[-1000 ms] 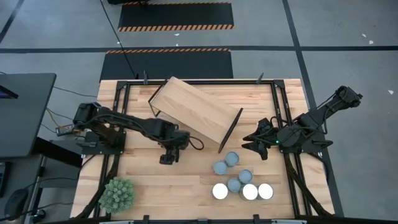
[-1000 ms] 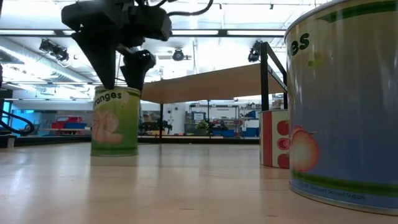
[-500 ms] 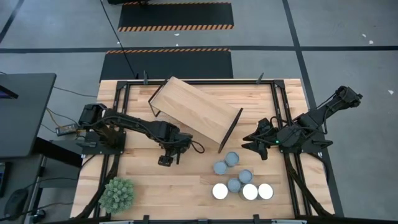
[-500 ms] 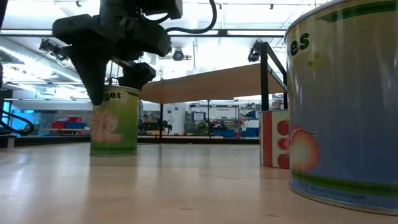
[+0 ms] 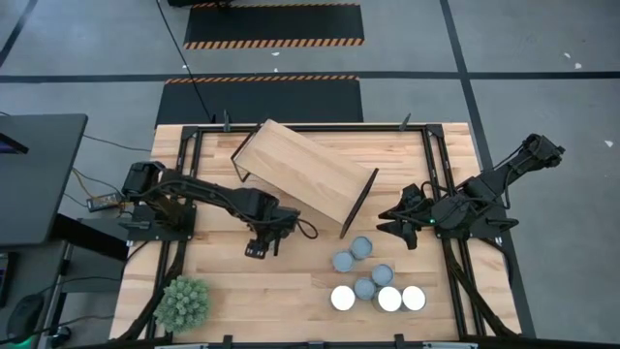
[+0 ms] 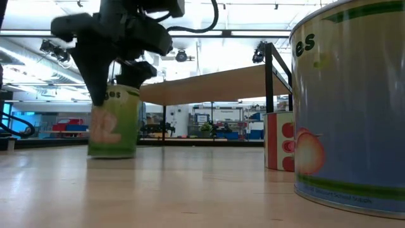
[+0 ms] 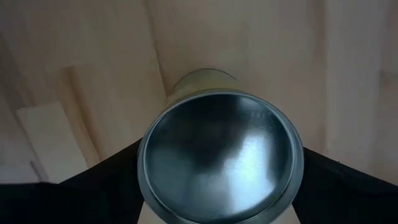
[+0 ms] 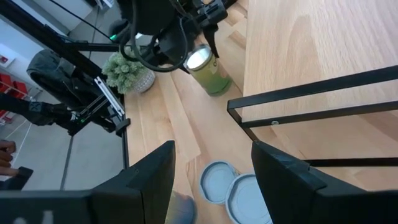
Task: Pick and place cans onto a shelf
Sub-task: Put the canned orange on the shelf
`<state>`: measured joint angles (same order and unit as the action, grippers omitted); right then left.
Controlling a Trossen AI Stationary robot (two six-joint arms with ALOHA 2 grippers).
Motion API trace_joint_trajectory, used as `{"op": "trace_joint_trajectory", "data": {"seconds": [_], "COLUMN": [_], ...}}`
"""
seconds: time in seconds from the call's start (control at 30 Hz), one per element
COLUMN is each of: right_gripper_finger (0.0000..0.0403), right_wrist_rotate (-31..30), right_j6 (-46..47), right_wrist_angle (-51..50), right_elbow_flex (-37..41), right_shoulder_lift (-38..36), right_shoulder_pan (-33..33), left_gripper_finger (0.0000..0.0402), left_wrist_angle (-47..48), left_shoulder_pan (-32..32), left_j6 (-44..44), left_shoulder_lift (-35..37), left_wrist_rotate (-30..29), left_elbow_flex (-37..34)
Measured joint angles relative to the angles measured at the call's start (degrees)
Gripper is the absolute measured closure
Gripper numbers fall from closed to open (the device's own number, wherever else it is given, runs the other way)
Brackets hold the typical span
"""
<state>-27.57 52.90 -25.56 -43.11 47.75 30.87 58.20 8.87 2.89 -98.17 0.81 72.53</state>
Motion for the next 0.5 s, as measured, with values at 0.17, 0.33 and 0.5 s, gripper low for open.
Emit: {"op": "trace_joint_trajectory", "data": {"seconds": [0.17,0.33,0.5], "right_gripper_finger": [0.0184,0.0184,0.0184], "right_wrist_rotate": [0.01,0.04,0.07], "right_j6": [-0.38,-0.44,-0.58], "right_wrist_angle": [0.0,0.07,0.06], "right_elbow_flex": [0.0,0.0,0.0], "right_shoulder_lift": [0.0,0.0,0.0], "right_shoulder_pan": [0.0,0.0,0.0], "left_gripper_finger": [0.0089,0.0089,0.0086], "left_wrist_angle": [6.76,16.59,24.33], "left_shoulder_pan": [-0.62,-2.66,-6.9], "left_j6": [5.34,9.79,12.81], "left_shoulder_lift": [0.4,0.41,0.41], "left_wrist_rotate": [0.92,1.01,0.32], "left_elbow_flex": [6.82,15.3,23.35]}}
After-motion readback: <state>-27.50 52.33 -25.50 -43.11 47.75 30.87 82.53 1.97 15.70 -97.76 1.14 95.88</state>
